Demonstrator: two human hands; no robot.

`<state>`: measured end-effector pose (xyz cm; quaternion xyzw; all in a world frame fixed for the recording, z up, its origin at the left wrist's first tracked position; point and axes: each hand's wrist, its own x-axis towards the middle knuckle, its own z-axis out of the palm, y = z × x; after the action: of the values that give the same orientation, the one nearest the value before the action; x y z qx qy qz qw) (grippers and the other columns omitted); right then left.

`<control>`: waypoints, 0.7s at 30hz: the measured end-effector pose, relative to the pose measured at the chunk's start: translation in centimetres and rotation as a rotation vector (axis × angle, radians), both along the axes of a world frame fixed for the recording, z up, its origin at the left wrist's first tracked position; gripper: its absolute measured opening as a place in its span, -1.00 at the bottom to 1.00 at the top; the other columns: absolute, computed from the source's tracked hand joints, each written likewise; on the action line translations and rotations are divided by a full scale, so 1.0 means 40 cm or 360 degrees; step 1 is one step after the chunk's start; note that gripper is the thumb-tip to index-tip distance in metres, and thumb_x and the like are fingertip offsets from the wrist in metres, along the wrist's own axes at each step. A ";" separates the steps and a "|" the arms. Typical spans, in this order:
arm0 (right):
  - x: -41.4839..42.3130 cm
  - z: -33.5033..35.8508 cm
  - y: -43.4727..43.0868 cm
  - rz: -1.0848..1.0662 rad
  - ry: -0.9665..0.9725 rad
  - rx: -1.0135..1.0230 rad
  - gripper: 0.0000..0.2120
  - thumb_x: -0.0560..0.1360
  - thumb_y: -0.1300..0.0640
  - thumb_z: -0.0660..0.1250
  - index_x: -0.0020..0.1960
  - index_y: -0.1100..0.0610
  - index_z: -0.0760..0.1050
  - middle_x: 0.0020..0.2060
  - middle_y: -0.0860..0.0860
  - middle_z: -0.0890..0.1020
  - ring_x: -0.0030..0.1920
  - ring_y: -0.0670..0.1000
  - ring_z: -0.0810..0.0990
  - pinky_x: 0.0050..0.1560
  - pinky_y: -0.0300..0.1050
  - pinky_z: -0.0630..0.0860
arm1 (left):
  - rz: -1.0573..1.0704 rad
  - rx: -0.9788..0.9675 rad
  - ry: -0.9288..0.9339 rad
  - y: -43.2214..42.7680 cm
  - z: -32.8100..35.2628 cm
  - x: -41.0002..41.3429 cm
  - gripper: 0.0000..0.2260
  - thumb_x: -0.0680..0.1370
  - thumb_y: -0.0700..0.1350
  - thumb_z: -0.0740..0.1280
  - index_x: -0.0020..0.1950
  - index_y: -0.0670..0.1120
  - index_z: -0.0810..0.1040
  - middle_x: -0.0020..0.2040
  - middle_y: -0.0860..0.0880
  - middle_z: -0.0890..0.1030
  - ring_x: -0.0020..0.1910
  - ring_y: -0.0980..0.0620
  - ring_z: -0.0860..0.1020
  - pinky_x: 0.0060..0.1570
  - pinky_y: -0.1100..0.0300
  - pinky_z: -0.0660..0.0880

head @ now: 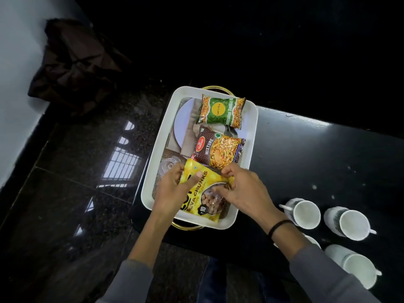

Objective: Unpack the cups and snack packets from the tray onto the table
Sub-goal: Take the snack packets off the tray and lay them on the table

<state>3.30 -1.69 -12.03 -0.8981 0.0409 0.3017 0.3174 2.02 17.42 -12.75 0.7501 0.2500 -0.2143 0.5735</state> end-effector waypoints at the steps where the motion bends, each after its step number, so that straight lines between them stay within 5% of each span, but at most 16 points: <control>1: 0.005 0.007 -0.004 0.0039 -0.0035 0.0010 -0.42 0.32 -0.31 0.51 0.22 -0.11 0.44 0.04 -0.14 0.57 0.08 -0.05 0.55 -0.04 -0.07 0.54 | -0.0047 -0.0052 -0.0070 0.002 0.013 0.001 -0.85 0.47 0.07 0.52 -0.02 0.10 0.62 -0.10 0.10 0.75 -0.16 0.20 0.69 -0.35 0.39 0.50; 5: 0.032 0.046 -0.025 0.0094 -0.0055 0.0230 -0.30 0.26 -0.28 0.57 0.31 -0.11 0.43 0.14 -0.15 0.56 0.19 -0.09 0.48 0.15 -0.04 0.53 | -0.0333 -0.0087 -0.0300 -0.002 0.072 0.022 -0.80 0.42 0.00 0.57 0.00 0.06 0.68 -0.10 0.01 0.75 -0.08 0.03 0.71 -0.06 0.08 0.64; 9: 0.065 0.081 -0.056 0.0082 -0.0059 0.0583 -0.60 0.32 -0.15 0.58 0.10 -0.16 0.57 -0.05 -0.17 0.70 -0.03 -0.23 0.64 -0.01 -0.25 0.53 | -0.0547 -0.0001 -0.0480 -0.030 0.146 0.082 -0.71 0.32 0.13 0.59 0.00 0.13 0.71 -0.12 0.06 0.74 -0.13 0.06 0.71 -0.05 -0.03 0.67; 12: 0.082 0.097 -0.090 -0.0024 -0.0091 0.0639 -0.67 0.32 -0.20 0.56 0.05 -0.19 0.63 -0.16 -0.21 0.74 -0.12 -0.25 0.70 -0.07 -0.20 0.64 | -0.0591 0.0172 -0.0649 -0.068 0.183 0.123 -0.62 0.29 0.33 0.51 0.05 0.28 0.65 -0.04 0.24 0.68 -0.06 0.18 0.66 -0.07 0.00 0.68; 16: 0.089 0.118 -0.155 -0.0512 -0.0117 0.1044 -0.65 0.31 -0.21 0.58 0.07 -0.18 0.67 -0.08 -0.19 0.76 -0.04 -0.19 0.74 -0.03 -0.22 0.65 | -0.0208 0.0235 -0.0670 -0.145 0.189 0.138 -0.31 0.29 0.38 0.50 0.36 0.30 0.39 0.27 0.33 0.46 0.30 0.26 0.47 0.21 0.19 0.48; 17: 0.089 0.124 -0.170 -0.0640 -0.0120 0.1168 -0.67 0.34 -0.17 0.58 0.07 -0.16 0.68 -0.05 -0.16 0.77 -0.01 -0.16 0.74 -0.05 -0.26 0.64 | -0.0094 0.0034 -0.0527 -0.164 0.186 0.139 -0.33 0.30 0.36 0.52 0.35 0.31 0.40 0.29 0.31 0.50 0.30 0.27 0.50 0.20 0.21 0.50; 20: 0.082 0.138 -0.206 -0.0799 -0.0002 0.1372 -0.70 0.37 -0.10 0.57 0.08 -0.08 0.68 0.03 -0.06 0.76 0.06 -0.06 0.74 -0.07 -0.29 0.64 | -0.0021 -0.0429 -0.0281 -0.218 0.180 0.140 -0.87 0.44 0.22 0.47 -0.06 0.44 0.62 -0.05 0.34 0.70 -0.04 0.35 0.67 -0.18 0.44 0.57; 21: 0.081 0.140 -0.218 -0.0830 0.0046 0.1410 -0.69 0.37 -0.09 0.57 0.08 -0.06 0.68 0.04 -0.03 0.76 0.06 -0.02 0.74 -0.07 -0.25 0.65 | -0.0081 -0.0480 -0.0294 -0.230 0.172 0.137 -0.87 0.49 0.16 0.45 -0.12 0.45 0.63 -0.09 0.32 0.72 -0.09 0.33 0.68 -0.24 0.45 0.56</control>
<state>6.52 -10.43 -6.41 -0.6331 0.1360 0.2132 0.7316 7.51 8.22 -5.89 0.6783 0.1421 -0.1939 0.6944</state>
